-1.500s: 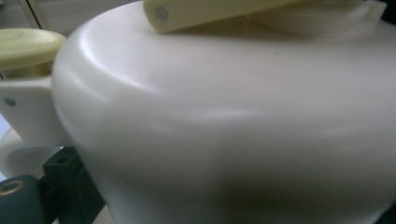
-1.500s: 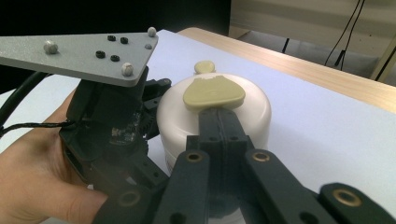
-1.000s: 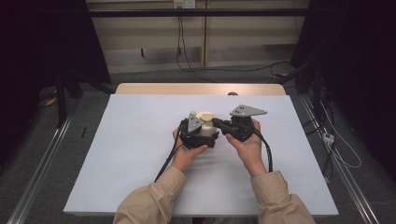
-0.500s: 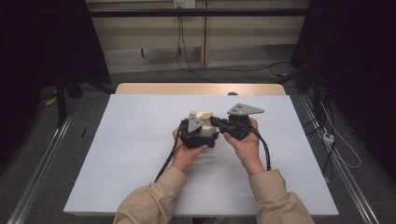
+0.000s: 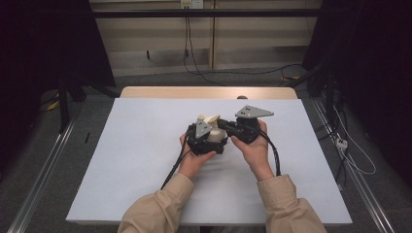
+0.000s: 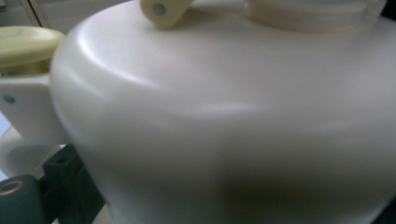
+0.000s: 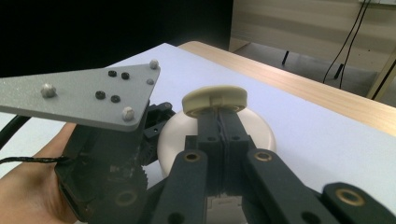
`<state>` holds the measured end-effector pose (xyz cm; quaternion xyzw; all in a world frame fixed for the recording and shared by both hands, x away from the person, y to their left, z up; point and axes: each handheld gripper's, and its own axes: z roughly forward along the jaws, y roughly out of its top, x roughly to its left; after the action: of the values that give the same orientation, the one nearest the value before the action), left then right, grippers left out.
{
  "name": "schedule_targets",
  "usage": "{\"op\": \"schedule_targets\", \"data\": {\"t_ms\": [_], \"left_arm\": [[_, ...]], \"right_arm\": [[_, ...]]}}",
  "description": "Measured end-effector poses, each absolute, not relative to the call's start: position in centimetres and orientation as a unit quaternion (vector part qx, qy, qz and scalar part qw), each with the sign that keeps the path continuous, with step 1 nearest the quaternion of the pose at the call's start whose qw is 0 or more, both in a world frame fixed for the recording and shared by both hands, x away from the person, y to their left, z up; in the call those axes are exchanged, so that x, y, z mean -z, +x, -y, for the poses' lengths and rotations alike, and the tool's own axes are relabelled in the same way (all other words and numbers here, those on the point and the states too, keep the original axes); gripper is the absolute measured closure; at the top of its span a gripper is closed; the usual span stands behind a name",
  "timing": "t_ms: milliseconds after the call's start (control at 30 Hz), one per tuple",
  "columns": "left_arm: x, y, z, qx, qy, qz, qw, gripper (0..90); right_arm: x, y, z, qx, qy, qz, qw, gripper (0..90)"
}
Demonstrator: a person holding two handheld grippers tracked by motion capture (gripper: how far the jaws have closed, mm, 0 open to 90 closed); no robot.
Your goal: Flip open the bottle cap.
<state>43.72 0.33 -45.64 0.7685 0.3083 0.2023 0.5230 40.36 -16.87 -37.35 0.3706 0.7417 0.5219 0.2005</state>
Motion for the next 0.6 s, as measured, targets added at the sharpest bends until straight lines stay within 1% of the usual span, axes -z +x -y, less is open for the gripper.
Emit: {"op": "schedule_targets", "data": {"t_ms": [600], "left_arm": [[45.66,43.72,-0.32,-0.202,0.769,-0.308,0.523,4.8]], "right_arm": [[37.1,40.94,16.37,-0.524,0.365,-0.742,0.206,89.6]]}}
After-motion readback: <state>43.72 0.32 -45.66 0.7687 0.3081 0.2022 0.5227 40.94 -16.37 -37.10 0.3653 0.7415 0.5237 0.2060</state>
